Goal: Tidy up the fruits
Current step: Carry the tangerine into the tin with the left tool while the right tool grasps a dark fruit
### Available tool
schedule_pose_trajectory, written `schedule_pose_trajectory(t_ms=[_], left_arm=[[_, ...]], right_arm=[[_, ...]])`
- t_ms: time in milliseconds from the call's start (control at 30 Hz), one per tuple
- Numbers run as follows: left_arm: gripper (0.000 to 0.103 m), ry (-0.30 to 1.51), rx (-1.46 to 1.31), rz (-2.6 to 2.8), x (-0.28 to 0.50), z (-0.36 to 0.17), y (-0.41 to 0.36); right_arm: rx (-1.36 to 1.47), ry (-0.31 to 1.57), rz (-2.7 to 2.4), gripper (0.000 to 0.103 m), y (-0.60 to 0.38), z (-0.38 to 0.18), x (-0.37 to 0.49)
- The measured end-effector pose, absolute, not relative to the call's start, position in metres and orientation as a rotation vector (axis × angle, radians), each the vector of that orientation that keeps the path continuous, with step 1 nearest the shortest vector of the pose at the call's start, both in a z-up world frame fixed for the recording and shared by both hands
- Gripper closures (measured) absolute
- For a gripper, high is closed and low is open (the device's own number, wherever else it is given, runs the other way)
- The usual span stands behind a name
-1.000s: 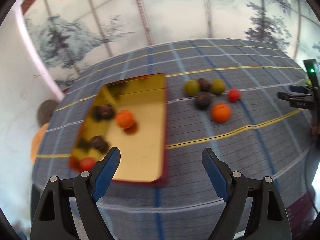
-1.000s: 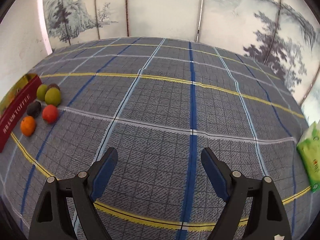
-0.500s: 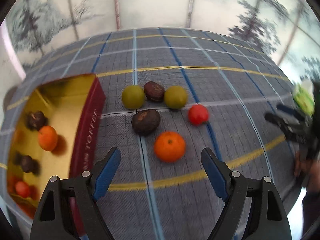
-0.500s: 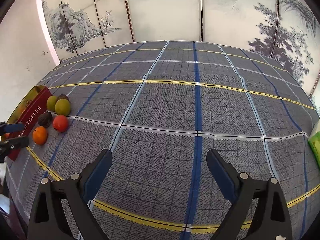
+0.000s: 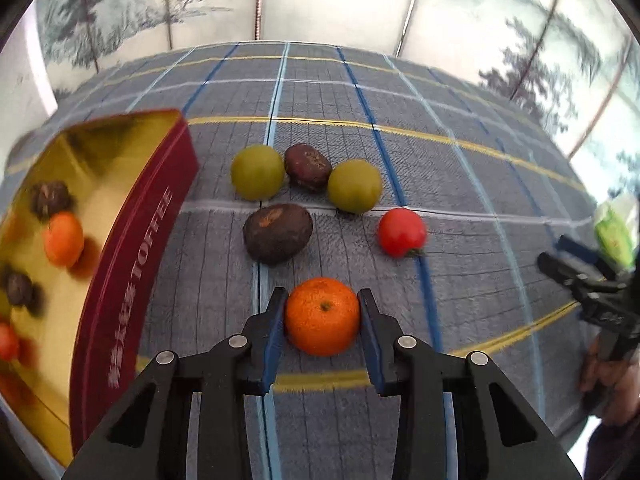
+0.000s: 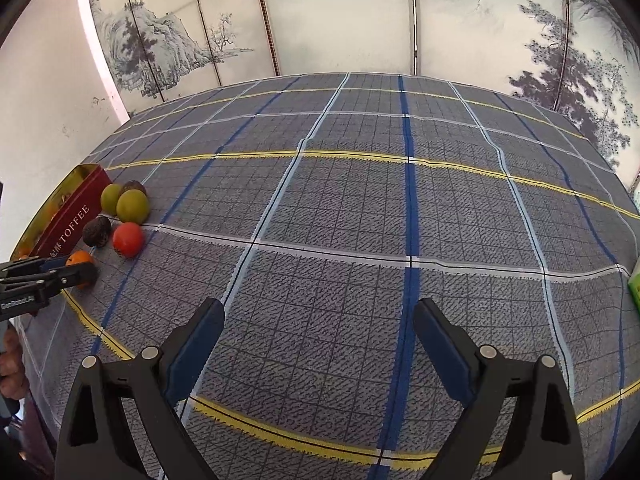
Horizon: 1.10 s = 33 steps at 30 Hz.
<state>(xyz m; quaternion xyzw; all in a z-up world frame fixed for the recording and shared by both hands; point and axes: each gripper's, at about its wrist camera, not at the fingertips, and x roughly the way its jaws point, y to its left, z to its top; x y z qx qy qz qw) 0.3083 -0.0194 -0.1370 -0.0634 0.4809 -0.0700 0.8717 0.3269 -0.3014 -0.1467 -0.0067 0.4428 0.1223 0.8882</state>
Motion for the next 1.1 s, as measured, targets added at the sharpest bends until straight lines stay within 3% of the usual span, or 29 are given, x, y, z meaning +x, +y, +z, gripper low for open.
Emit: schedule_pose_trajectory(t_ms=[567, 1033, 1067, 1100], left_arm=[[0.067, 0.899, -0.176, -0.075, 0.248, -0.084, 0.03], [0.067, 0.845, -0.195, -0.008, 0.231, -0.07, 0.064], [0.067, 0.838, -0.194, -0.002, 0.23, -0.068, 0.067], [0.067, 0.836, -0.192, 0.002, 0.229, -0.068, 0.068]], right_arm=[[-0.053, 0.956, 0.216, 0.009, -0.298, -0.152, 0.332], [-0.078, 0.934, 0.182, 0.006, -0.296, -0.149, 0.329], [-0.071, 0.912, 0.178, 0.007, -0.297, -0.146, 0.326], [-0.068, 0.889, 0.185, 0.022, -0.297, -0.142, 0.322]])
